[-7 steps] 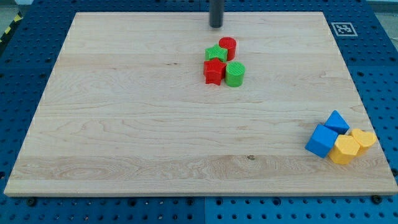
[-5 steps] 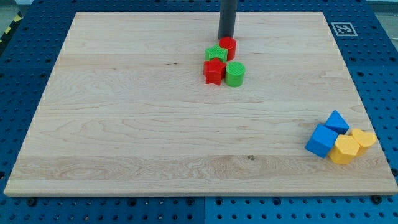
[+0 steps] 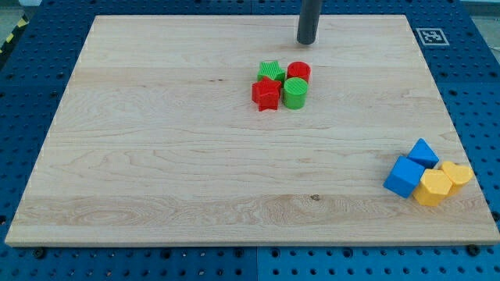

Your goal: Move the red circle and the green star slightly left

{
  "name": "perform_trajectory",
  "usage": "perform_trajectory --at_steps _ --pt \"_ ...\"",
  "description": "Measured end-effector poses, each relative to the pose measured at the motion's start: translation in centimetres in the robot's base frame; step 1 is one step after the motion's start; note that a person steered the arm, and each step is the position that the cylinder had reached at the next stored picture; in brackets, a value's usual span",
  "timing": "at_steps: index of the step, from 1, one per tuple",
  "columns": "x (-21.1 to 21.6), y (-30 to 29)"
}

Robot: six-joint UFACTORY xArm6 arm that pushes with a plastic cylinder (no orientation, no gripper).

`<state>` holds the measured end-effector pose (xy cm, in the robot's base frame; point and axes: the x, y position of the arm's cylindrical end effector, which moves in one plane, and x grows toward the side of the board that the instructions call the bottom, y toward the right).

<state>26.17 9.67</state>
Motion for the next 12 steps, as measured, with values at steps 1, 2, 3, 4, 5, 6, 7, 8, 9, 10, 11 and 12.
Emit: perform_trajectory --at_steps 1,2,3,4,5,6,7,8,9,10,11,12 --pt "0.1 0.0" --pt "4.1 0.3" --pt "6.4 3.1" --pt "8.4 6.3" --pt "12.2 6.1" --pt "12.6 5.9" --pt "11.2 5.4" --pt "10.5 4.2" --pt "10.5 2.5" --pt "10.5 0.5" --pt "10.5 -1.9" --pt "10.5 -3.6"
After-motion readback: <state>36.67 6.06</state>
